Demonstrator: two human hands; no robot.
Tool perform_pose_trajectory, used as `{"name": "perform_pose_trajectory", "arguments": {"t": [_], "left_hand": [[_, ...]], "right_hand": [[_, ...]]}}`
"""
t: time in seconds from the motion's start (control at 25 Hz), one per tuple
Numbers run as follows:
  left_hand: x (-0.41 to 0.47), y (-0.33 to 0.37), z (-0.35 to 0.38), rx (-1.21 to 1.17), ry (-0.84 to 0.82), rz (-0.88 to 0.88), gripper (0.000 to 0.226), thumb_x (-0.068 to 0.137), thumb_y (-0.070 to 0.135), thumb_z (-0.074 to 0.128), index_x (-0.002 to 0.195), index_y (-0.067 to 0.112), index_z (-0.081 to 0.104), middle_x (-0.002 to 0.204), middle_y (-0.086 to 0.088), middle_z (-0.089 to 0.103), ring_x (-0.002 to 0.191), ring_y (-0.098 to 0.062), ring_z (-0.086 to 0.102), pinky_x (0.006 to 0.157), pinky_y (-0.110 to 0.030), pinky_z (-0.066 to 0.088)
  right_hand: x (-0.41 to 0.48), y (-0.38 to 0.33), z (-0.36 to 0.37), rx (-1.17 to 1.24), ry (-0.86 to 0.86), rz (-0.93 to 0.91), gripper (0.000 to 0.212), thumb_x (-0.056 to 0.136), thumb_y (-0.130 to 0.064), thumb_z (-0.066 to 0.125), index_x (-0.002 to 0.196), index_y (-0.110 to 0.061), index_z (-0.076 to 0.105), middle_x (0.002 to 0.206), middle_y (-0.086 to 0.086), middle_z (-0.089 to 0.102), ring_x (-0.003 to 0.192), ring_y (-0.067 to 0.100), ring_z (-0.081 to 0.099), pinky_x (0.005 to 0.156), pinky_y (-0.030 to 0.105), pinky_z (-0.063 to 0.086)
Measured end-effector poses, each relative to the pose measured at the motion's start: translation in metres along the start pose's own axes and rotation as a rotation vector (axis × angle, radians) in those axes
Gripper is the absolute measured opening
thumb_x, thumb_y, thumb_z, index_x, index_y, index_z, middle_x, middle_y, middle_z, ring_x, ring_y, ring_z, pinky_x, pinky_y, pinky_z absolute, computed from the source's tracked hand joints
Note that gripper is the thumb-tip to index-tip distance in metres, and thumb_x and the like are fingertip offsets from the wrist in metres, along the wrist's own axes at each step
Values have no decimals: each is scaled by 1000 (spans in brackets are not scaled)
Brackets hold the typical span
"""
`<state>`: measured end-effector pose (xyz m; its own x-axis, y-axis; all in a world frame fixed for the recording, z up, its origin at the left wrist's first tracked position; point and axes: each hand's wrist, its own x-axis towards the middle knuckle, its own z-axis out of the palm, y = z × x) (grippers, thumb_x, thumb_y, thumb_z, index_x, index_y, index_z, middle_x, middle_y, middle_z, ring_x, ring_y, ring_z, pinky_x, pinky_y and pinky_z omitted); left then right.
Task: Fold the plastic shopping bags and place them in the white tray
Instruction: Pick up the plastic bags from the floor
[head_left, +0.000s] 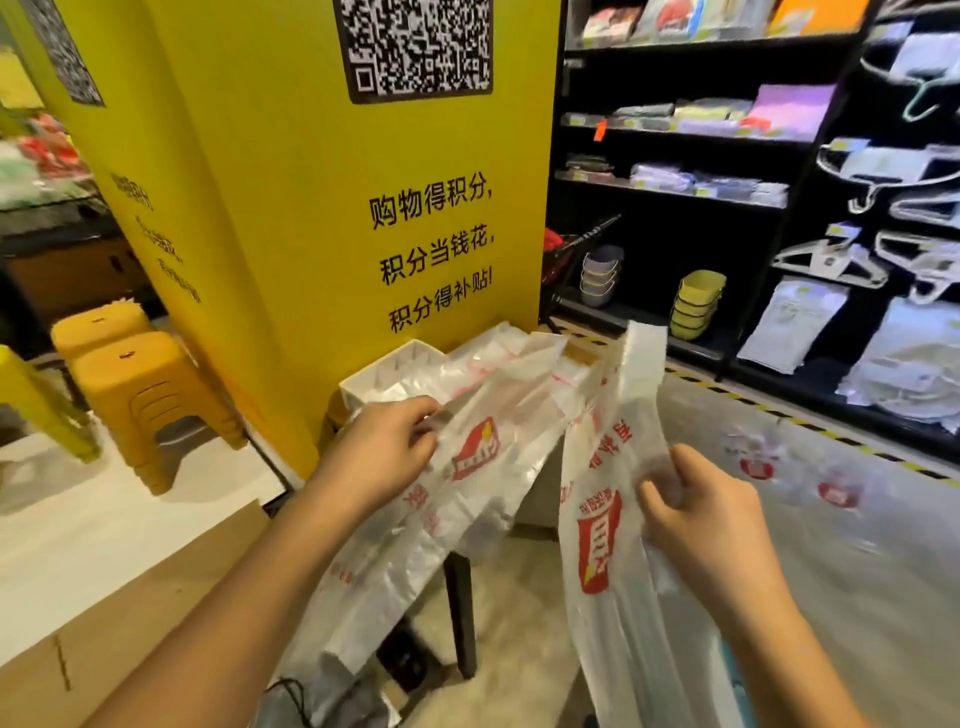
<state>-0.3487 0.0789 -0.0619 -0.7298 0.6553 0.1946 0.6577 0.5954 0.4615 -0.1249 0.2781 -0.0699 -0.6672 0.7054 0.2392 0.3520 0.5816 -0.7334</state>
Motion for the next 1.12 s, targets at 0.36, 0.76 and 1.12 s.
{"name": "perform_pose_trajectory", "arguments": {"t": [0.36, 0.76, 1.12], "left_hand": [[167, -2, 53, -14, -39, 33, 28, 89, 24, 55, 112, 36, 64, 96, 6, 72, 75, -11, 69, 71, -39, 58], [273, 12, 81, 160, -270, 26, 70, 90, 68, 51, 147, 30, 39, 142, 7, 52, 127, -13, 50, 100, -36, 47], [289, -6, 76, 234, -171, -93, 46, 95, 5, 46, 138, 24, 47, 129, -7, 62, 110, -30, 62, 85, -44, 53]], "right_hand": [[179, 4, 96, 41, -107, -156, 12, 90, -17, 53, 79, -15, 57, 72, -1, 63, 65, 11, 58, 61, 23, 46], [343, 13, 159, 801, -713, 221, 57, 85, -76, 29, 101, -35, 66, 88, -20, 75, 95, 9, 72, 94, 39, 52], [382, 10, 148, 464, -699, -283, 30, 97, -40, 58, 124, -27, 64, 114, -15, 70, 106, 1, 65, 97, 30, 52]]}}
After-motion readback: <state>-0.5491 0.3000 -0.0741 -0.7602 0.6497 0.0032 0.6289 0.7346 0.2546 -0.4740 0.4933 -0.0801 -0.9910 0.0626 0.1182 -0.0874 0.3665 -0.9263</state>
